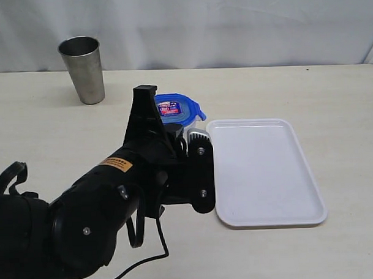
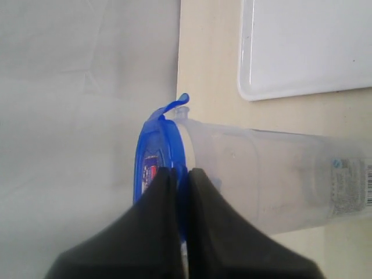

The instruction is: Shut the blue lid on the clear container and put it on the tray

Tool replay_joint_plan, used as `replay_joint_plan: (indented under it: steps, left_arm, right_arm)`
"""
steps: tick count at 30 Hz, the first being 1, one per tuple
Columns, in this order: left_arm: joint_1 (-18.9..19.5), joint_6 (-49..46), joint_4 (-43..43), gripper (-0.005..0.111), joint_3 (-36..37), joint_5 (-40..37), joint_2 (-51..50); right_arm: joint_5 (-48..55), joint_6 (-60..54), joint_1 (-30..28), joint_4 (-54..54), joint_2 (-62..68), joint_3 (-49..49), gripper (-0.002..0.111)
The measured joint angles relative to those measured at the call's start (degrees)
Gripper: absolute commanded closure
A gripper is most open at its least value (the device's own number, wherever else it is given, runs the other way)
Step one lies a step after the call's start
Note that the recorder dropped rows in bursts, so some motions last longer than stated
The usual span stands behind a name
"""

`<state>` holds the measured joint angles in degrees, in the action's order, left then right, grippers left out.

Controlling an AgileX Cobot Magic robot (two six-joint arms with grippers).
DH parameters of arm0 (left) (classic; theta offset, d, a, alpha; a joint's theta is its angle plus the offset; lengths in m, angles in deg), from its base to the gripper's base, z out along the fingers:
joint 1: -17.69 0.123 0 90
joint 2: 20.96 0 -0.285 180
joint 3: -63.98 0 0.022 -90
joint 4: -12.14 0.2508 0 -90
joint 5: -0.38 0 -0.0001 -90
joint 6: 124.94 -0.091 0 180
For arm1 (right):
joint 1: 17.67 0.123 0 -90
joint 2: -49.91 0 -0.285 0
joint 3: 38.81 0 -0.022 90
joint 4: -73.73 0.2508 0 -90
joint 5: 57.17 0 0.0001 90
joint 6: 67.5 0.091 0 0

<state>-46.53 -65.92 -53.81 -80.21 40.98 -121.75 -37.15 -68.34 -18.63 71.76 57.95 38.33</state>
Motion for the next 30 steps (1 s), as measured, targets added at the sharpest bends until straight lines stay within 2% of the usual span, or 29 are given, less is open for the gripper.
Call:
replay_joint_plan:
  steps: [16, 30]
  left_arm:
    - [-1.24, 0.0, -0.44, 0.107, 0.0, -1.08, 0.0]
    - [-1.33, 0.0, -2.13, 0.107, 0.0, 1.02, 0.0]
  right_arm:
    - [0.0, 0.0, 0.0, 0.0, 0.0, 0.0, 0.104]
    - [0.0, 0.0, 0.0, 0.0, 0.0, 0.0, 0.104]
